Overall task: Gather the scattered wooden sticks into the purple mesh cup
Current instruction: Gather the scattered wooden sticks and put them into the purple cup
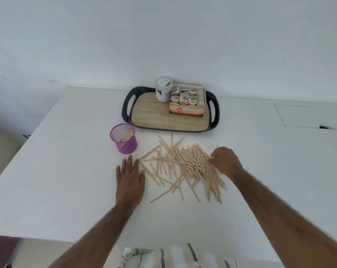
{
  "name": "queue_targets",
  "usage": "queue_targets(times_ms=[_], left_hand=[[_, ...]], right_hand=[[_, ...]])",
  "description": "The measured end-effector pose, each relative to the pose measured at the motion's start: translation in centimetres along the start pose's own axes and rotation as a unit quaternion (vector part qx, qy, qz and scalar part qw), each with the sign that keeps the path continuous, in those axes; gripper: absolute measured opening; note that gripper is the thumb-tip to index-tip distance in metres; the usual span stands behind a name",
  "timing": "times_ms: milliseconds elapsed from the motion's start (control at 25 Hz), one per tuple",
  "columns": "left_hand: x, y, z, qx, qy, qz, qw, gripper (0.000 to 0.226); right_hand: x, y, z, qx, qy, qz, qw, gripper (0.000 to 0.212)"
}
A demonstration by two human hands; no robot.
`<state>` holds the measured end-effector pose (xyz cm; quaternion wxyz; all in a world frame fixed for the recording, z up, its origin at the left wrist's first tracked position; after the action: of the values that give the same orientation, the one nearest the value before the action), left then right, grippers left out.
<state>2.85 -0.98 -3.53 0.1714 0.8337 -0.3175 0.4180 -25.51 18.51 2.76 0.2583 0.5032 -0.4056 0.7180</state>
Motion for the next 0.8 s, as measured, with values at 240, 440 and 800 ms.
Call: queue_targets(times_ms=[240,440,800], left_hand=[[-4.0,0.1,-7.1,-0.170,-0.007,0.095,0.981,0.055],[-6.8,0.2,-8.9,-0.167,0.048,0.174,0.969,0.061],[-7.0,0.4,-8.9,-0.157,0.031,0.187,0.969,0.061]], right_hand=[[-1.9,-2.3,2.9,0.126,-0.192,-0.030,0.973,0.056],[-2.6,-3.3,4.7,0.136,-0.243,-0.039,0.960,0.053],[-2.6,-4.3,5.1,0.122,-0.229,-0.072,0.963,0.020]])
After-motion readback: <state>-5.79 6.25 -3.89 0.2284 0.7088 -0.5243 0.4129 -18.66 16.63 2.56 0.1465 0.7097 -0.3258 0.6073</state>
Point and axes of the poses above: each hand's wrist, its own y-axis towards the middle knuckle, its own x-axis out of the back of the hand, z = x × y, the point moved 3 cm from there along y, towards the middle knuckle, and after that the axes turned 15 degrees about -y, right-handed, at the moved point
